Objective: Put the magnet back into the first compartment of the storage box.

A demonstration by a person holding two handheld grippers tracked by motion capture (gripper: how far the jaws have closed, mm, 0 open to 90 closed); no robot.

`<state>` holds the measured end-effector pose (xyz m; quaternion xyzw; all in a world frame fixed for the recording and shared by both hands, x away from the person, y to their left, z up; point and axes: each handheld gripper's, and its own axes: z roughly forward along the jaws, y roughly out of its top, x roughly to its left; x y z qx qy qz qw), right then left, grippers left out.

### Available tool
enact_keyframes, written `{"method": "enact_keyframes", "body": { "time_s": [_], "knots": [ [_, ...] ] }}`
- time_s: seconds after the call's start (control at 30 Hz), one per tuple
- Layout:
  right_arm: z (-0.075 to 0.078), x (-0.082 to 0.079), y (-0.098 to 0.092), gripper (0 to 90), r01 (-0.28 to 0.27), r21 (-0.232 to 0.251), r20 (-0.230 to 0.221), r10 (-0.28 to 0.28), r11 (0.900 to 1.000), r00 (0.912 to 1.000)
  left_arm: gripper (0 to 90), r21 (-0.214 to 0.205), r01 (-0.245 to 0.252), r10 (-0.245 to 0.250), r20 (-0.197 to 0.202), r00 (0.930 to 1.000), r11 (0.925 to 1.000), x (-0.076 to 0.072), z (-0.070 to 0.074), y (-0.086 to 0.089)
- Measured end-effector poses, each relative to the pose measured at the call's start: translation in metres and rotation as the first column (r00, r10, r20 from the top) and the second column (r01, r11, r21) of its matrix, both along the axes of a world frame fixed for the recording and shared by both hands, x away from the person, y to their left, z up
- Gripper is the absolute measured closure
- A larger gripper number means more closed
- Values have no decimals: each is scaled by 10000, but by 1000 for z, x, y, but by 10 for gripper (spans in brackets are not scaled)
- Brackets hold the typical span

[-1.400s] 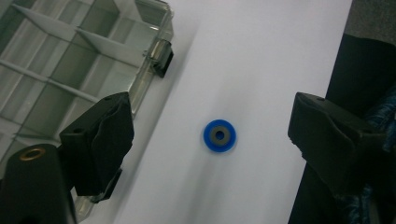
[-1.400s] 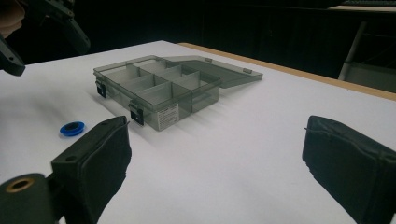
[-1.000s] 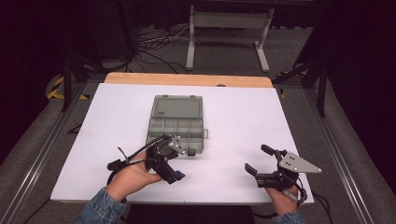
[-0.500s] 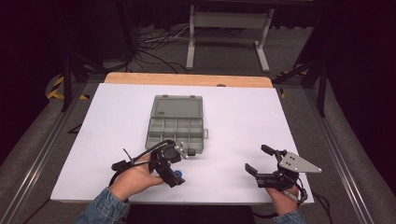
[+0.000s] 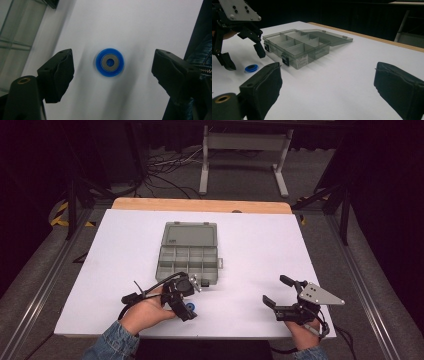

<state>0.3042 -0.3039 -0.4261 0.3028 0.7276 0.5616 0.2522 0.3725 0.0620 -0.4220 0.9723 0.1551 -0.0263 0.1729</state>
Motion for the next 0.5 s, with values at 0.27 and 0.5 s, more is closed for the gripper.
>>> {"method": "enact_keyframes", "body": {
  "time_s": [0.27,0.5],
  "knots": [
    [0,0,0,85,-12,37,-62,13,10000,10000,254,219,140,-136,-179,9997,9997,1,-4,-1],
    [-1,0,0,84,-46,44,-56,46,10000,10000,344,130,232,-231,-111,9997,9996,1,-3,0]
  ]
}}
